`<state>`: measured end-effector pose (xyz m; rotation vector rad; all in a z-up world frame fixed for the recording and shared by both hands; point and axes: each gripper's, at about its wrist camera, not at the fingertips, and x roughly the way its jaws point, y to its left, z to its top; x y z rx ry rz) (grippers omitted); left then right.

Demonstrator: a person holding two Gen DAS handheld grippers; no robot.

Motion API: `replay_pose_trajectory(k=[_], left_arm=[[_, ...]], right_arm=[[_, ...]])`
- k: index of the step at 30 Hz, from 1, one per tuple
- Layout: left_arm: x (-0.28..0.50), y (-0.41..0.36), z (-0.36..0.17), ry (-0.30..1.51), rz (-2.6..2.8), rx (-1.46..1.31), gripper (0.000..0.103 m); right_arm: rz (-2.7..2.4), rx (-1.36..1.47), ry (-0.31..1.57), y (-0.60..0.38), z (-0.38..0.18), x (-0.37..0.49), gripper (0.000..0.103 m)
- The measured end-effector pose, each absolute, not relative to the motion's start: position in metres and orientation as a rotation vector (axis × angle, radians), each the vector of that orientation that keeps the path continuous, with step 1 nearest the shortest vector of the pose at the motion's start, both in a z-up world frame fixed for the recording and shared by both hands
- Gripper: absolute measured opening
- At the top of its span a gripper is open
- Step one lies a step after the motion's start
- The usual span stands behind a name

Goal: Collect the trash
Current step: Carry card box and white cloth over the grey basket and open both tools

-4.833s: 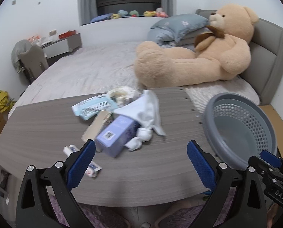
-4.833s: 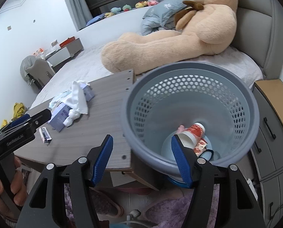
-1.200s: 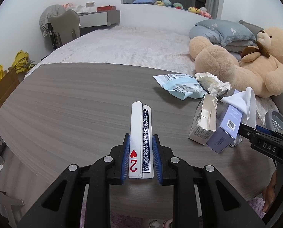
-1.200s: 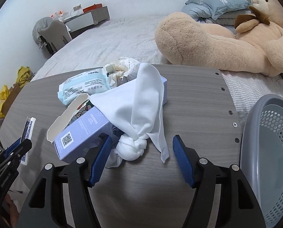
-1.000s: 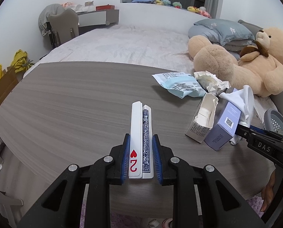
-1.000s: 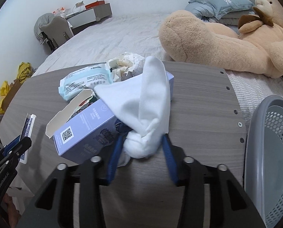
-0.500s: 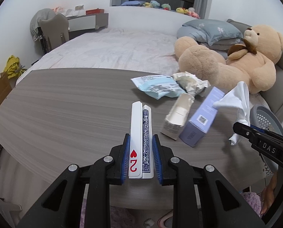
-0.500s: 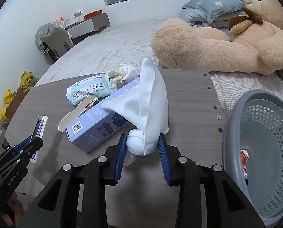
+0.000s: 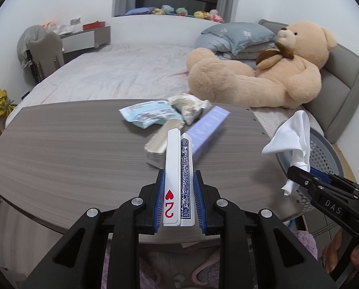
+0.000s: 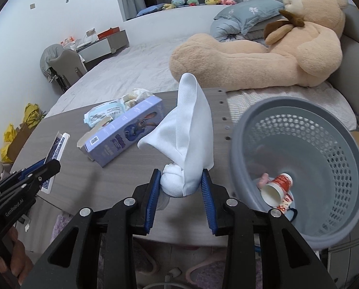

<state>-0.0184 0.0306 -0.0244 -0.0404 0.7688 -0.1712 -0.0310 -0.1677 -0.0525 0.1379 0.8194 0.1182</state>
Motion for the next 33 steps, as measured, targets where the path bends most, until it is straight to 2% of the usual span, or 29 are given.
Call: replay_pose_trajectory(k=[16,33], left_arm=[[-0.031,-0.069,-0.018,0.782,-0.349,0.070,0.024],[0.020,-0.181,-0.023,0.800,-0.494,0.158,0.025]], right_arm=[[-0.038,0.239,0.766,-0.273,-0.051,-0.090,0.033],[-0.137,0.315,0.804,-0.353,-0.062,-0.064,0.033]])
